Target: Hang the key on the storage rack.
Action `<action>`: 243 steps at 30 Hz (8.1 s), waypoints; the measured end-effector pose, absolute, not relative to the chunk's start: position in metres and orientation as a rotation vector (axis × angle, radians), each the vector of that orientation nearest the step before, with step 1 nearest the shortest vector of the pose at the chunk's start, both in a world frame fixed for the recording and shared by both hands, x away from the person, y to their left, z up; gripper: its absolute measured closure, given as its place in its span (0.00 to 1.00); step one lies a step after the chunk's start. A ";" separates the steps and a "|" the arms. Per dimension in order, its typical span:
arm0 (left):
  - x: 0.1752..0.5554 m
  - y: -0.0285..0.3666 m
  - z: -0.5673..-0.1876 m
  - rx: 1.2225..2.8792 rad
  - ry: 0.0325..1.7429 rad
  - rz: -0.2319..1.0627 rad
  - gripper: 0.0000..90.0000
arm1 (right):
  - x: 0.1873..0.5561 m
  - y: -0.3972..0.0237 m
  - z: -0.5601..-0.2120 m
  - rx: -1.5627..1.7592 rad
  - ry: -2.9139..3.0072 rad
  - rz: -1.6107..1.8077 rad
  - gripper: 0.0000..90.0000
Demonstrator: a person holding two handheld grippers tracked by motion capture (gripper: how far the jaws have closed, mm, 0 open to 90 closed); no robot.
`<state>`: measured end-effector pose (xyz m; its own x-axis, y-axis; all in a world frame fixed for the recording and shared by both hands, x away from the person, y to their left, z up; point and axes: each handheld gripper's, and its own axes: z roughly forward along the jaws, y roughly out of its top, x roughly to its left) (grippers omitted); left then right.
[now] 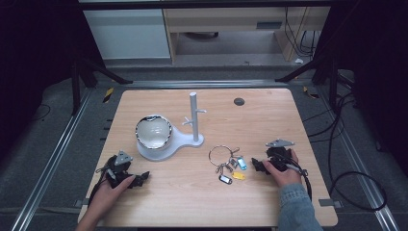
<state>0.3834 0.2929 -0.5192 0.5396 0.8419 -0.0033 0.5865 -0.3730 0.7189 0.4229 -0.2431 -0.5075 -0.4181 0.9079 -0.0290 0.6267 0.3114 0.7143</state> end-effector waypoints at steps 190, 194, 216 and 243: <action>0.383 0.293 -0.519 2.097 1.148 0.482 0.00 | 0.500 -0.082 -0.256 0.525 2.904 0.478 0.99; 0.383 0.293 -0.519 2.098 1.147 0.481 0.00 | 0.502 -0.079 -0.256 0.522 2.906 0.481 0.99; 0.383 0.293 -0.519 2.098 1.148 0.482 0.00 | 0.512 -0.053 -0.254 0.502 2.922 0.476 0.99; 0.383 0.293 -0.519 2.098 1.147 0.482 0.00 | 0.520 -0.044 -0.258 0.490 2.938 0.455 0.99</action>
<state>0.3829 0.2931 -0.5192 0.5411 0.8409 -0.0043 0.5857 -0.3733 0.7194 0.5203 -0.0443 -0.2577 -0.9391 0.3351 -0.0764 0.2962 0.9020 0.3142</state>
